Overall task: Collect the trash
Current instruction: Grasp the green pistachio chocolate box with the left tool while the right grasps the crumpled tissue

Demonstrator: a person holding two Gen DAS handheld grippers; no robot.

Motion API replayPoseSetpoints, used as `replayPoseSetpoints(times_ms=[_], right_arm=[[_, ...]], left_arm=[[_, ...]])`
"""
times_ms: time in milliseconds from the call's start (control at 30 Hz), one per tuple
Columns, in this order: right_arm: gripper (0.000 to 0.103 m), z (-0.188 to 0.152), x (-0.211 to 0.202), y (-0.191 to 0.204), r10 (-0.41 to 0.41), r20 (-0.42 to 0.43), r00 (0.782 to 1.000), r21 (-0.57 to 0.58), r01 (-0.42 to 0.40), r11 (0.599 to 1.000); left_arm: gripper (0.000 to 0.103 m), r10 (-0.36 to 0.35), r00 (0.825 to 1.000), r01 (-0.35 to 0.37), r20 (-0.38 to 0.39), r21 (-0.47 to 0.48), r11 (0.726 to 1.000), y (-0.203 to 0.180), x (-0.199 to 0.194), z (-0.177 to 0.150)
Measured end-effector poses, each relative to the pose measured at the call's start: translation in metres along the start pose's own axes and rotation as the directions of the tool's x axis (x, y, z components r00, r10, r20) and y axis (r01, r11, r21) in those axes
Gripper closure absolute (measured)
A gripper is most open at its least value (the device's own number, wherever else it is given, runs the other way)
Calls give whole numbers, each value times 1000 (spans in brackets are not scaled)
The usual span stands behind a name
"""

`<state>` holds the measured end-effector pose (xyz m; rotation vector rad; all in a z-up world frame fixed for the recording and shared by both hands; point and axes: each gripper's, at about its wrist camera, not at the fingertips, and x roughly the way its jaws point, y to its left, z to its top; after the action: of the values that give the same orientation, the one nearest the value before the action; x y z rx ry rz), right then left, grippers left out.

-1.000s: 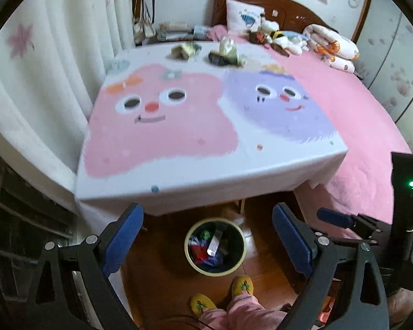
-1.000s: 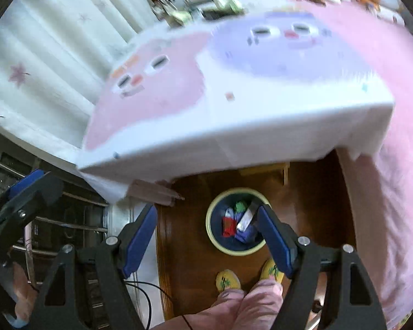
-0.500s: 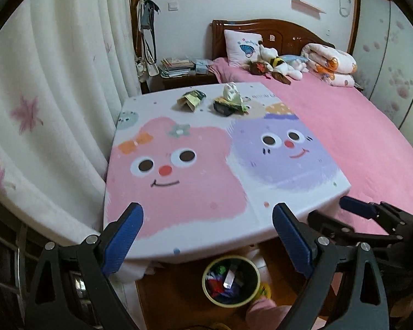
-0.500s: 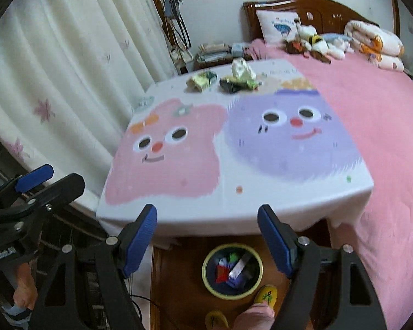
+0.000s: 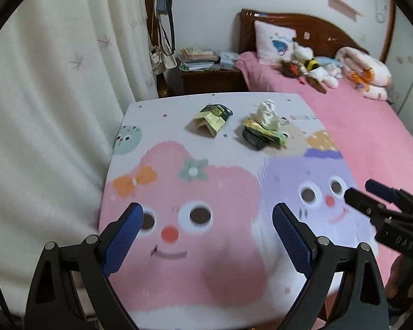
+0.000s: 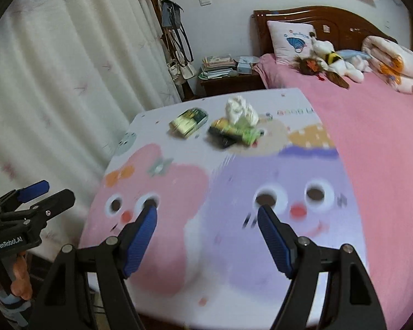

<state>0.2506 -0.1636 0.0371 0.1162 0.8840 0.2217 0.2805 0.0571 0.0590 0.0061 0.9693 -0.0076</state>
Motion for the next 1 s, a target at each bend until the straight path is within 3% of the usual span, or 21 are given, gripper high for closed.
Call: replayPoseSetpoints(times_ms=[167,367,667,1000], right_arm=[[27,72,61,-36,30,-36,999,-36,-32,999],[27,126,143,-58,40,-97,995,-57,-46,997],[27,161,237,-68,33,-171,985,-37,-40,999],[27,169,282,-78,63,-215,975,-34,-72,997]], left_arm=[[9,46,998,-46,-43,15,999,-15,67,71],[9,117,988,-112,-103,60,992,-25,148,125],[9,110,964,-96,-240,69,993,-19,254,158],[9,161,934,-102,-320,192,976,-36,332,176]])
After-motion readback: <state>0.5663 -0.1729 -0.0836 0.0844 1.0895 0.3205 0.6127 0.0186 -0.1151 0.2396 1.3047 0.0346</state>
